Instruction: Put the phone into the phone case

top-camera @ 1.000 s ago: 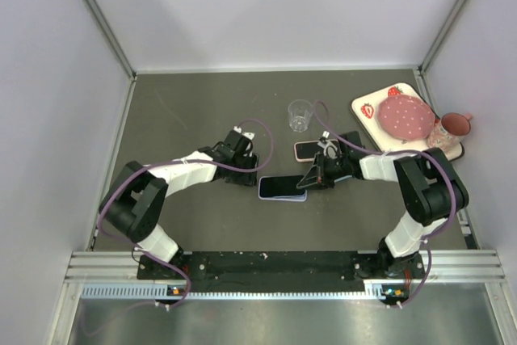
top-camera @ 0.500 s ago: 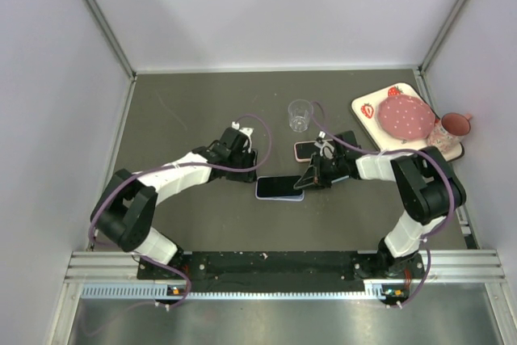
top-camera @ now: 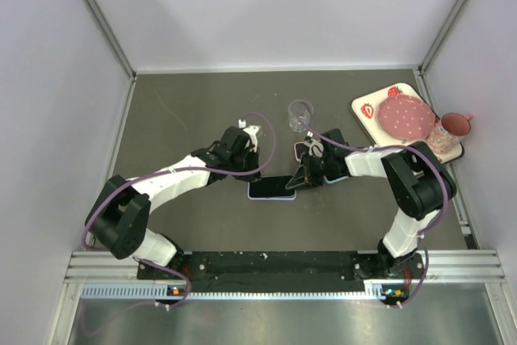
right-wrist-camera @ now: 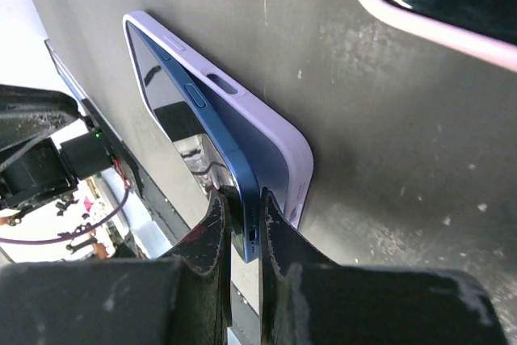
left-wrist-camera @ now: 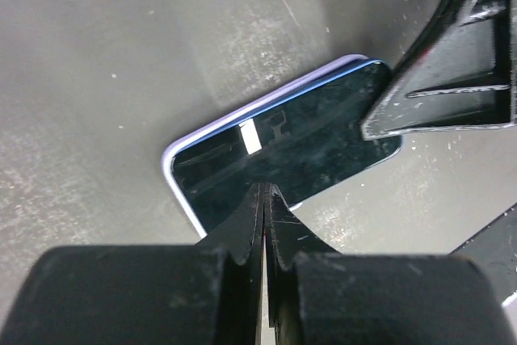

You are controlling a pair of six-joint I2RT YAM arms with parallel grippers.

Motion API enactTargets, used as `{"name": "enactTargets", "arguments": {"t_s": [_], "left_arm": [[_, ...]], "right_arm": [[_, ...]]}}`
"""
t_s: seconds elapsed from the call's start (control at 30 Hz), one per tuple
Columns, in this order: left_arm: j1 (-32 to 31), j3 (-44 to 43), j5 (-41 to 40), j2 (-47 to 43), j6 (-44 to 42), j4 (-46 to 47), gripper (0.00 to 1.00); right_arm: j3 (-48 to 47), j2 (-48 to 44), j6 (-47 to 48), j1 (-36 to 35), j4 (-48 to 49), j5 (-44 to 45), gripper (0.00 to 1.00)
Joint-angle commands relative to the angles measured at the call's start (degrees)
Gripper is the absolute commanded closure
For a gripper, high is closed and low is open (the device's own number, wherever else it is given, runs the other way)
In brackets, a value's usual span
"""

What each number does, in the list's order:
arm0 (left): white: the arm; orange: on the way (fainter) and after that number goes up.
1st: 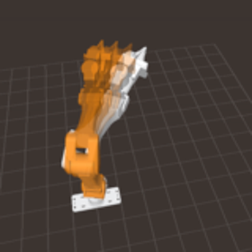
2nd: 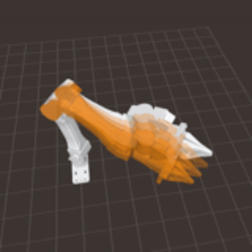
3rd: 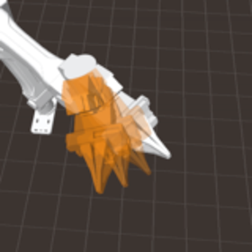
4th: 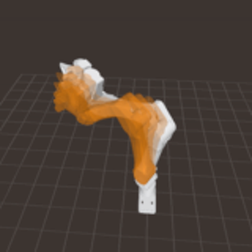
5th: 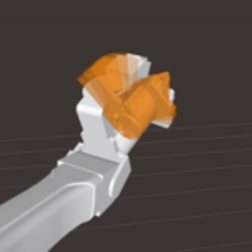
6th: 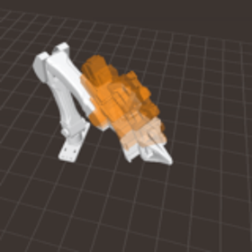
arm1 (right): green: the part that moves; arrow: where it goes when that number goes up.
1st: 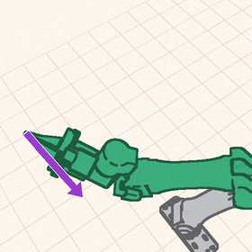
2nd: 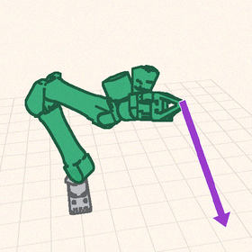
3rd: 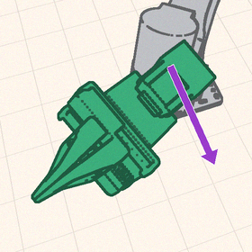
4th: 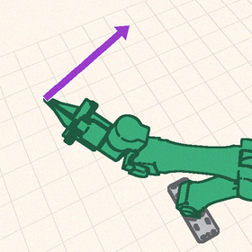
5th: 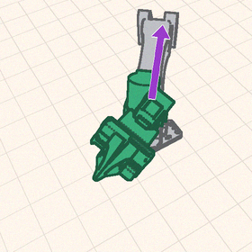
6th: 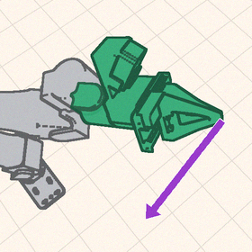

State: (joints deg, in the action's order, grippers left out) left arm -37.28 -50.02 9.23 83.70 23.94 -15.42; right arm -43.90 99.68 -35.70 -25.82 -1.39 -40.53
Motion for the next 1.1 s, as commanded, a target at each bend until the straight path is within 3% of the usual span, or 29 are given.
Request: {"name": "enactTargets", "arguments": {"t_s": [0.0, 0.6, 0.8, 0.83, 0.87, 1.07], "left_arm": [[-1.48, -0.43, 2.80, 1.11, 1.45, 4.69, 1.00], [-3.77, -1.04, 5.27, 10.78, 4.27, 7.77, 1.00], [-3.77, -1.31, 2.46, 12.89, 3.92, 4.01, 1.00], [-3.68, -1.13, 2.11, 13.33, 4.09, 3.56, 1.00], [-3.77, -0.96, 1.76, 13.50, 4.18, 3.47, 1.00], [-3.68, -0.52, 1.40, 15.53, 4.88, 2.41, 1.00]], "right_arm": [[-0.22, 5.00, 3.89, -5.29, -5.91, 18.73, 1.00], [-3.12, 8.43, 6.26, -8.71, -11.52, 26.47, 1.00], [-4.44, 8.17, 7.05, -10.21, -13.90, 29.37, 0.94], [-4.44, 7.73, 7.05, -10.30, -14.25, 30.24, 0.91], [-4.44, 7.38, 7.14, -10.39, -14.34, 30.51, 0.79], [-4.44, 3.86, 8.28, -10.39, -16.89, 31.92, 0.59]]}}
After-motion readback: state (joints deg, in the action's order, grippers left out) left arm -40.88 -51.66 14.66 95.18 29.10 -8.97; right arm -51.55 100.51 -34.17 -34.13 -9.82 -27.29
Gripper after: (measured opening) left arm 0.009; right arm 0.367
